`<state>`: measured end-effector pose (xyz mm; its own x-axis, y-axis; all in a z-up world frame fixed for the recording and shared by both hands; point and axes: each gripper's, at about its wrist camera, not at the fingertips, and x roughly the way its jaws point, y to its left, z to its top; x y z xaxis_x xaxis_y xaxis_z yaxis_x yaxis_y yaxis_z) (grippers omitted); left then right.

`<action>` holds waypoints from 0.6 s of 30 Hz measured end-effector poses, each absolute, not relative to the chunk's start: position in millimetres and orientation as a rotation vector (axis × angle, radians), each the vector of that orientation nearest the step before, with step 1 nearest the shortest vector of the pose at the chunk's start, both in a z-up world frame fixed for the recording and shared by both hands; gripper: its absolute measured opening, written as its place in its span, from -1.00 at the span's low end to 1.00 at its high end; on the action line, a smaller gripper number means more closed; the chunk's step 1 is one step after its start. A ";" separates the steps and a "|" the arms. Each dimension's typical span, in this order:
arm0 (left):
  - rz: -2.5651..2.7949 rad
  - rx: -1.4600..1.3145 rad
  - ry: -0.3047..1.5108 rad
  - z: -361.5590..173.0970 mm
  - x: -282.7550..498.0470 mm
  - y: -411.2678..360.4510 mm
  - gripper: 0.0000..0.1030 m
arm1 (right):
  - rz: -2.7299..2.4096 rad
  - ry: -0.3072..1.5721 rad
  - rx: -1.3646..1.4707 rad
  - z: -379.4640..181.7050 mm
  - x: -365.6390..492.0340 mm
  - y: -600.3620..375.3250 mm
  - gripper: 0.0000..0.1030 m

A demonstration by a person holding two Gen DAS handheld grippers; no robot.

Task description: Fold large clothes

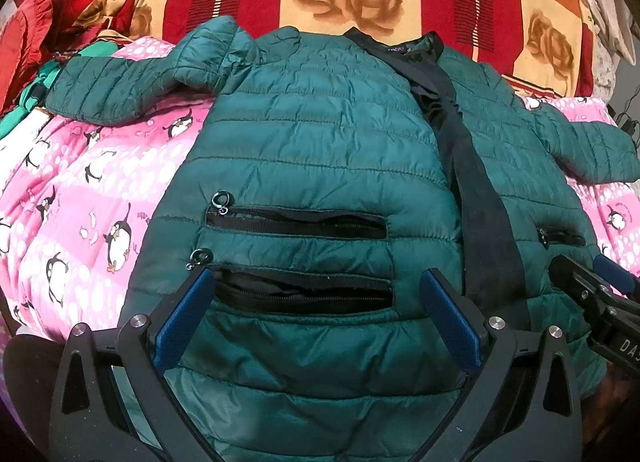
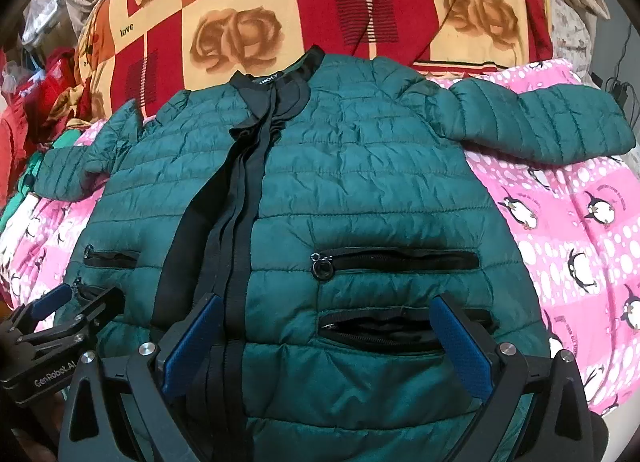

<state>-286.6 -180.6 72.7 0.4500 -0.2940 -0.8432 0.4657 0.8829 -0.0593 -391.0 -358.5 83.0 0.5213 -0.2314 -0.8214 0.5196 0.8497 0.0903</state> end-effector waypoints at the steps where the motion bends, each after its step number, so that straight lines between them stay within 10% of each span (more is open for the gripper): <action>1: -0.473 0.192 1.000 72.7 -286.6 -180.5 0.99 | -0.456 0.925 0.355 82.5 -390.8 -359.1 1.00; 18: -0.475 0.188 0.994 70.9 -284.7 -177.4 0.99 | -0.419 0.922 0.394 79.2 -389.3 -359.6 1.00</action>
